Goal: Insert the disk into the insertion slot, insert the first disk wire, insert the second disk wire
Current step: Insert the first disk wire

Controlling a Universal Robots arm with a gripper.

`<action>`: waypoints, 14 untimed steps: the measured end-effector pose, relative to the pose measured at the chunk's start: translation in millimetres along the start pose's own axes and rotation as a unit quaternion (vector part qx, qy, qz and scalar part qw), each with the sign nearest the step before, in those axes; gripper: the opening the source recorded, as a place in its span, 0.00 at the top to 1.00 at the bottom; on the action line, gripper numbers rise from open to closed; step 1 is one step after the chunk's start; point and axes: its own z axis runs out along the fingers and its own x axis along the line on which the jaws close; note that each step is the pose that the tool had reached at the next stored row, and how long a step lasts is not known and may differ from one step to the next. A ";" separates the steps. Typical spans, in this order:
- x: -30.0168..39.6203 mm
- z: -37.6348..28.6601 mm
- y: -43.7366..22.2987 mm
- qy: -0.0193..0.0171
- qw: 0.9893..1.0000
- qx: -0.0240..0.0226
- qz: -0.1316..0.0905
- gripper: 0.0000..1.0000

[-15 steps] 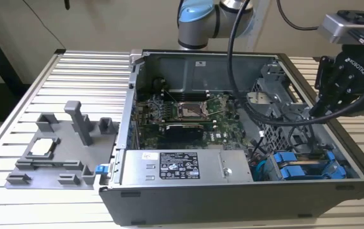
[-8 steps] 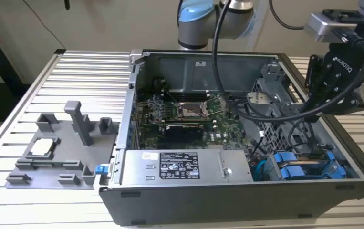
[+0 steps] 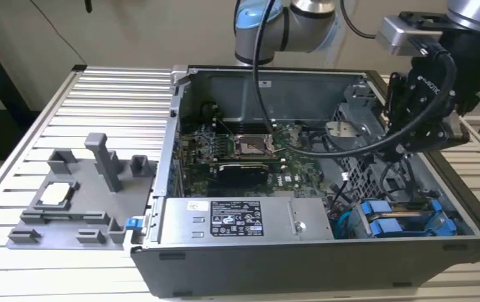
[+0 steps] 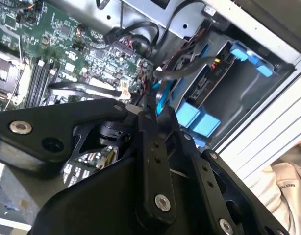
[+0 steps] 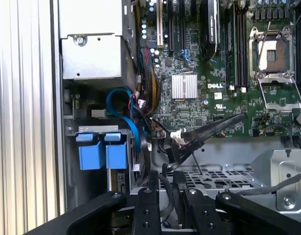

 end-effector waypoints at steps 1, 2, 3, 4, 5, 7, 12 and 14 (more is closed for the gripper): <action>0.1 0.2 3.2 0.000 1.000 0.000 0.000 0.73; 0.1 0.4 5.9 0.000 1.000 0.000 0.000 0.73; 0.1 0.6 8.6 0.000 1.000 0.000 0.000 0.73; 0.2 0.7 11.1 0.000 1.000 0.000 0.000 0.73; 0.2 0.9 13.6 0.000 1.000 0.000 0.000 0.73; 0.1 1.0 15.2 0.000 1.000 0.000 0.000 0.73; -0.3 1.0 15.6 0.000 1.000 0.000 -0.001 0.73; -1.0 1.1 15.9 0.002 1.000 0.000 -0.005 0.73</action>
